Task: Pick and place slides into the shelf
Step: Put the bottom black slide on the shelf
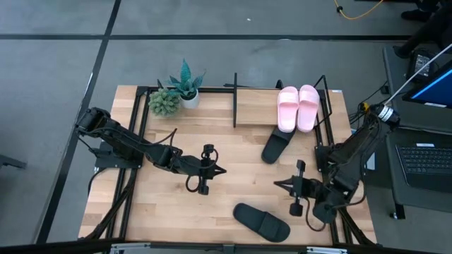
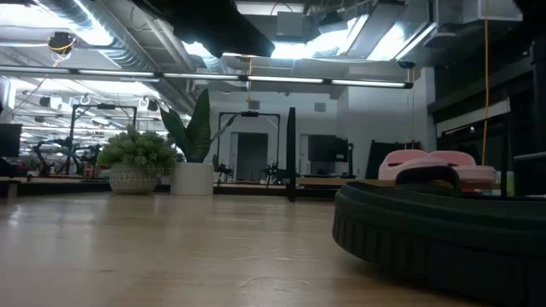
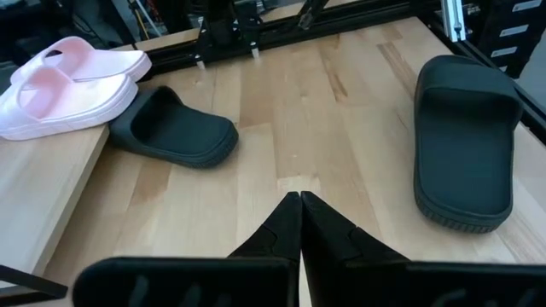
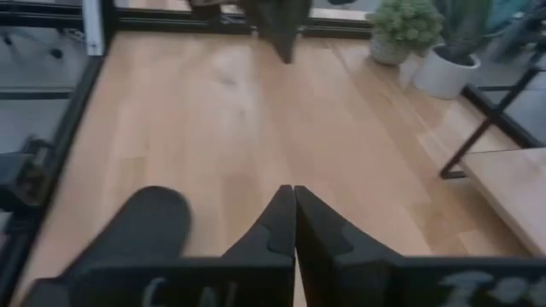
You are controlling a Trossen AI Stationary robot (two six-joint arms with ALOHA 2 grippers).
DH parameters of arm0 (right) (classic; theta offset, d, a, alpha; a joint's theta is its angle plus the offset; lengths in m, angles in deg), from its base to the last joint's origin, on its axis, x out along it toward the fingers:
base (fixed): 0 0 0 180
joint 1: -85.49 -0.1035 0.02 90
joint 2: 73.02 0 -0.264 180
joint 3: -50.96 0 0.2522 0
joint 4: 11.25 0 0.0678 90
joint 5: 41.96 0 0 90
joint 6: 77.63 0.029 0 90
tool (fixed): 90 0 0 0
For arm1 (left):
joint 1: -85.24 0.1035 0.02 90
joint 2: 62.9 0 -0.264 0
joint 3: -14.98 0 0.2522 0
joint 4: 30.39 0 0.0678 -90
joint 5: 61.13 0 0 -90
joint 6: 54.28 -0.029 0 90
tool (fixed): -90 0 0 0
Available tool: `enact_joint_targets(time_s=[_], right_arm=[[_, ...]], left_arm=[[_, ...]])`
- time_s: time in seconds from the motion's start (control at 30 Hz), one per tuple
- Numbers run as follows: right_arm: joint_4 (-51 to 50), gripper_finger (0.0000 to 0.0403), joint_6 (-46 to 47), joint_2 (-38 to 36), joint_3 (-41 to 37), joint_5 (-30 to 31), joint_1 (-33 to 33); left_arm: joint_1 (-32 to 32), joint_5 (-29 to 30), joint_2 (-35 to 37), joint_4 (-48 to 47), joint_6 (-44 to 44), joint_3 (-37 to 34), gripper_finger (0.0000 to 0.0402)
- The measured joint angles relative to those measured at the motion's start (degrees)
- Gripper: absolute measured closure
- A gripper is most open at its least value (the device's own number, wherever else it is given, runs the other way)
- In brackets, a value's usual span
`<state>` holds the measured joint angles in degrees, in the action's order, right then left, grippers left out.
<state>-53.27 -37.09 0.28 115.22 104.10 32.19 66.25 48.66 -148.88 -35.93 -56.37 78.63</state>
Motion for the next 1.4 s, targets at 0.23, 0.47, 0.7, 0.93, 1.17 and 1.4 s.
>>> enact_joint_targets(time_s=[0.23, 0.47, 0.7, 0.93, 1.17, 1.4], right_arm=[[-2.8, 0.0402, 1.4, 4.5, 5.4, -0.2, -1.1], [-11.8, 0.0402, 5.9, 12.8, 15.8, -0.9, -1.1], [-19.7, 0.0402, 14.6, 22.1, 25.6, -5.9, -1.8], [-24.6, 0.0402, 22.4, 29.5, 35.4, -8.5, -4.4], [-24.3, 0.04, 34.6, 33.6, 40.4, -15.9, -6.9], [-24.0, 0.04, 47.0, 35.9, 40.5, -18.7, -9.0]], left_arm=[[0.1, 0.1, 0.0, 0.0, 0.0, 0.0, 0.0402], [0.0, 0.2, 0.0, -0.2, 0.0, 0.0, 0.0402], [-1.6, 0.3, 0.0, -0.3, 0.0, 0.0, 0.0402], [-3.7, 0.3, 0.0, -0.6, 0.4, 0.0, 0.0402], [-5.6, 0.3, 0.0, -0.9, 0.5, 0.0, 0.0402], [-7.0, 0.6, 0.0, -0.9, 0.5, 0.0, 0.0402]])
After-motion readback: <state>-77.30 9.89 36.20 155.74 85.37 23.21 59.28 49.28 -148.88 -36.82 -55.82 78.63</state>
